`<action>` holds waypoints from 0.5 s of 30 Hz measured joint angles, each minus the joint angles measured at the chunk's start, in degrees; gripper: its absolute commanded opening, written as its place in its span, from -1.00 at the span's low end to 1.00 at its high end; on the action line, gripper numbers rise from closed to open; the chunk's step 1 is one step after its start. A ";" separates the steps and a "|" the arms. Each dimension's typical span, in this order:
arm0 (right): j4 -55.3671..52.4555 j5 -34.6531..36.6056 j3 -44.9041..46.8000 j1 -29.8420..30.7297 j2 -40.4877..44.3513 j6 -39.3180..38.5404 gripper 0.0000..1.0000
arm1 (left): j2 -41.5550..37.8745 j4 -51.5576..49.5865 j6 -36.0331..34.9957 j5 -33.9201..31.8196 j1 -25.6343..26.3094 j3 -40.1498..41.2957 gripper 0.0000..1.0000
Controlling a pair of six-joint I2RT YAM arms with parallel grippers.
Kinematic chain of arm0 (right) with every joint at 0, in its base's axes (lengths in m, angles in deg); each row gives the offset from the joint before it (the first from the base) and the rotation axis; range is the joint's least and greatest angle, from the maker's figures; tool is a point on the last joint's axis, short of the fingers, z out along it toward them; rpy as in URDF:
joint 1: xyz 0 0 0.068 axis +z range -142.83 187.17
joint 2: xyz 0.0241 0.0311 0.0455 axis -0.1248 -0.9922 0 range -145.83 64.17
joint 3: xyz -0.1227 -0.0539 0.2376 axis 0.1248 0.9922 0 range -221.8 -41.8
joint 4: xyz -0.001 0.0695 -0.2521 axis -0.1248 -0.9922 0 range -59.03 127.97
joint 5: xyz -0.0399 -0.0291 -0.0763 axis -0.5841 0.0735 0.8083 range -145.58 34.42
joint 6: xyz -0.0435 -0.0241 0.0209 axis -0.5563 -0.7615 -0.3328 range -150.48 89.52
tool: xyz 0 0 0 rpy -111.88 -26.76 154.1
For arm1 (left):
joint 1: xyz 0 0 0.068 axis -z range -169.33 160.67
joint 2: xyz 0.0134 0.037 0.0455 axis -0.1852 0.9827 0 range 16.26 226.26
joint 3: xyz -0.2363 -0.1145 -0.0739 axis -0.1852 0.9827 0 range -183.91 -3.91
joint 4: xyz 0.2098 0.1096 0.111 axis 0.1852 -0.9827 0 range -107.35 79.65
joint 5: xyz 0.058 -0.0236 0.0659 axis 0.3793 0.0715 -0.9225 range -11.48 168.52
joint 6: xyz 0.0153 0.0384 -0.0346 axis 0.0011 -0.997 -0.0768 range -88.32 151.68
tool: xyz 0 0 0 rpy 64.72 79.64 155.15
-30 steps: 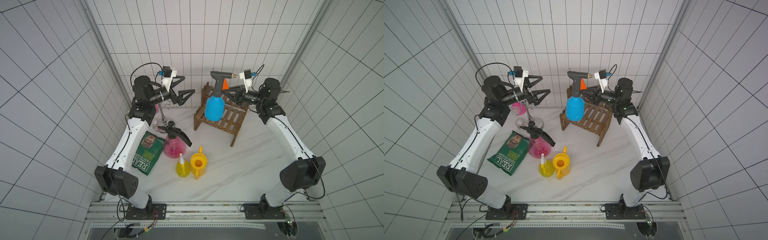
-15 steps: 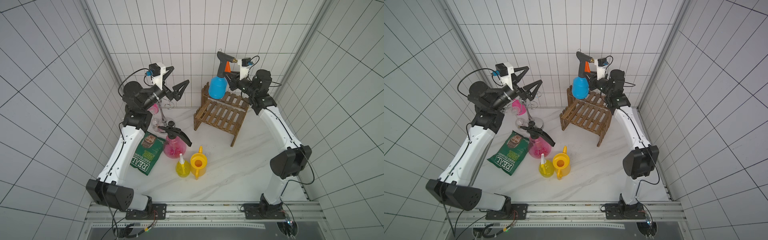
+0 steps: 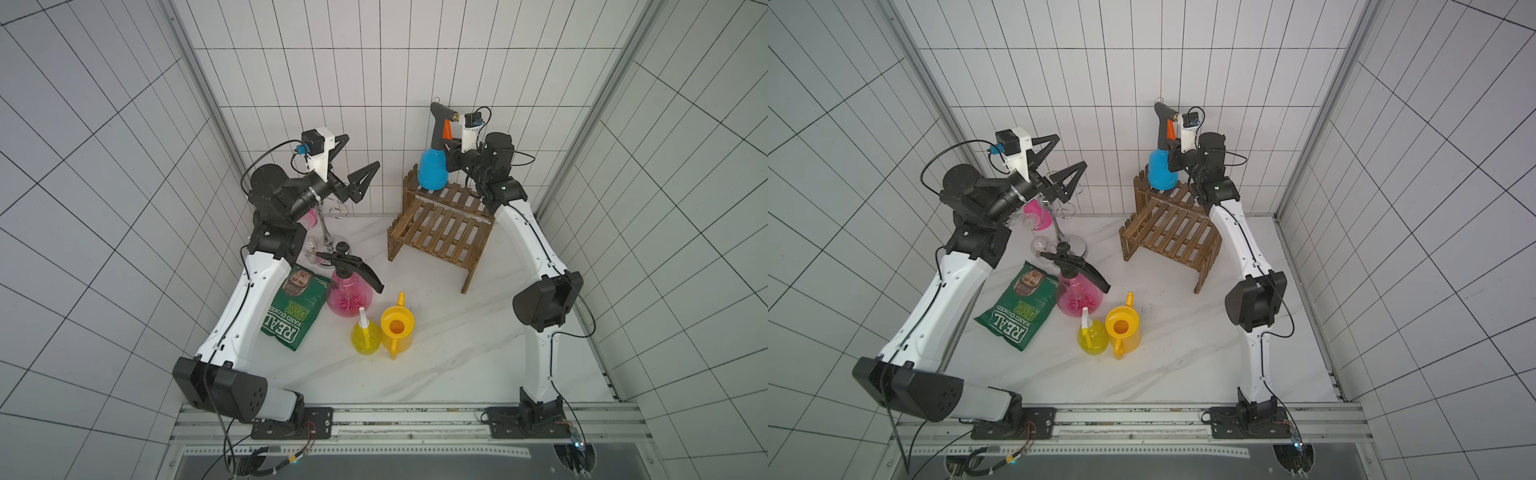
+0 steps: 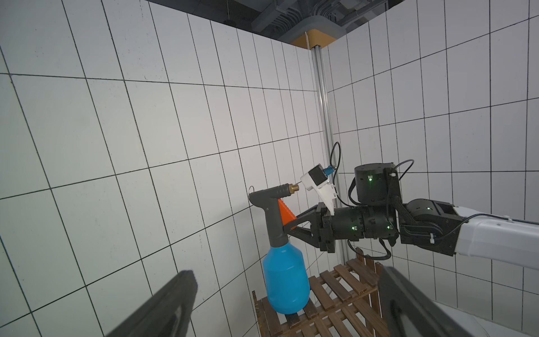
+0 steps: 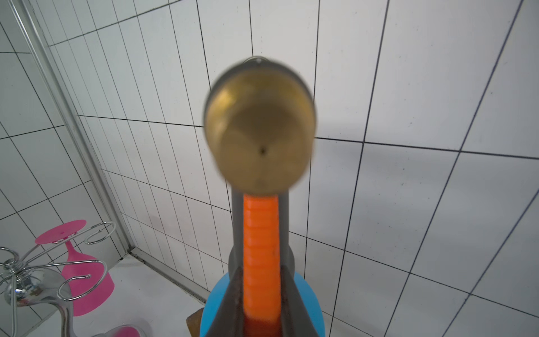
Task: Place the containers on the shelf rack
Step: 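Place the container on the shelf.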
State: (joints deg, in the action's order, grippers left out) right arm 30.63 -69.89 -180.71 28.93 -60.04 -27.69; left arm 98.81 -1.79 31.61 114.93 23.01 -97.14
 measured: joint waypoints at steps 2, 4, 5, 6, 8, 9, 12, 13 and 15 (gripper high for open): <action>-0.35 0.24 -0.68 0.00 -0.68 0.02 -1.00 | 0.00 0.00 -0.20 0.00 -0.02 0.00 0.97; -0.46 0.28 -0.81 0.02 -0.74 0.00 -1.00 | 0.00 0.00 -0.42 -0.13 -0.02 0.02 0.97; -0.48 0.28 -0.83 0.02 -0.74 0.00 -1.00 | 0.00 0.00 -0.46 -0.17 0.00 0.02 0.97; -0.61 0.24 -0.92 0.02 -0.74 0.00 -0.93 | 0.00 0.00 -0.57 -0.17 -0.02 0.04 0.97; -0.74 0.20 -0.92 0.02 -0.74 0.02 -0.85 | 0.00 0.00 -0.63 -0.20 0.00 0.04 0.97; -0.74 0.15 -0.92 0.11 -0.74 0.00 -0.79 | 0.00 0.00 -0.63 -0.20 -0.02 0.04 0.97; -0.79 0.04 -0.92 0.24 -0.74 -0.04 -0.60 | 0.00 0.00 -0.66 -0.20 -0.02 0.04 0.97; -0.83 0.07 -0.92 0.33 -0.74 -0.09 -0.53 | 0.00 -0.02 -0.66 -0.20 -0.02 0.04 0.97; -0.90 0.04 -0.92 0.50 -0.74 -0.28 -0.42 | 0.00 0.00 -0.72 -0.20 -0.02 0.04 0.97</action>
State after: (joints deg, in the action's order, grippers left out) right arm 29.74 -69.84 -181.63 29.43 -60.78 -27.98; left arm 98.81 -1.79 30.89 114.73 22.99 -97.09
